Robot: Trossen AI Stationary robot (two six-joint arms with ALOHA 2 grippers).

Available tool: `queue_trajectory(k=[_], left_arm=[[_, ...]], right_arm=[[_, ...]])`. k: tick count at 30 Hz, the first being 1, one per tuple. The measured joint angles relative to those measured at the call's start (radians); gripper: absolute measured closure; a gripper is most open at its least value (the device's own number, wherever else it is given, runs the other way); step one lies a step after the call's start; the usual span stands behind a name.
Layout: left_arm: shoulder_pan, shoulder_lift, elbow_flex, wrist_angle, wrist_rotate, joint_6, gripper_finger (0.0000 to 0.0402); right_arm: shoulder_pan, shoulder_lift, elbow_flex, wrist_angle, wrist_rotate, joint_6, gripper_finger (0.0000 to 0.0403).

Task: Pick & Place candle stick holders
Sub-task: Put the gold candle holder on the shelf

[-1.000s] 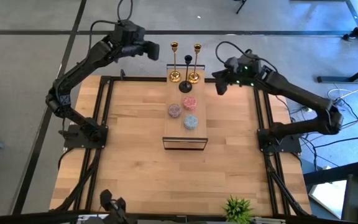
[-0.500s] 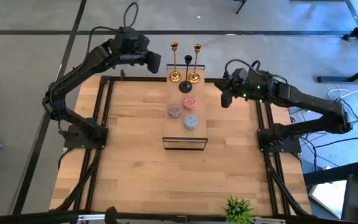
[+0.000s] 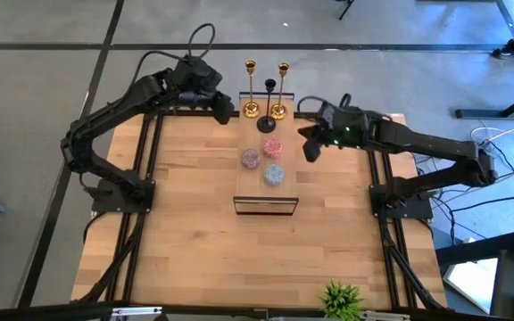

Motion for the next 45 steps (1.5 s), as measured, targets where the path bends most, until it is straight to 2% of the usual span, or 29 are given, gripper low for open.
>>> queue_trajectory(k=[8, 13, 18, 26, 34, 40, 45], left_arm=[[0.015, -0.068, -0.101, 0.013, -0.009, -0.039, 0.0399], [0.015, -0.138, -0.163, 0.038, -0.055, -0.066, 0.0400], [0.016, -0.211, -0.205, 0.062, -0.121, -0.097, 0.0399], [0.015, -0.269, -0.210, 0.063, -0.180, -0.110, 0.0399], [0.015, -0.292, -0.210, 0.052, -0.181, -0.110, 0.0400], [0.014, -0.300, -0.210, 0.029, -0.181, -0.118, 0.0399], [0.014, -0.308, -0.210, 0.020, -0.181, -0.126, 0.0399]], right_arm=[[-0.194, 0.049, -0.122, 0.308, -0.200, -0.018, 0.0401], [-0.276, 0.084, -0.148, 0.356, -0.223, -0.023, 0.0402], [-0.252, 0.132, -0.148, 0.460, -0.102, -0.027, 0.0402], [-0.164, 0.242, -0.148, 0.493, 0.080, -0.002, 0.0402], [-0.137, 0.303, -0.148, 0.618, 0.112, 0.011, 0.0403], [-0.145, 0.332, -0.148, 0.690, 0.052, 0.009, 0.0403], [-0.144, 0.341, -0.147, 0.710, 0.080, 0.002, 0.0403]])
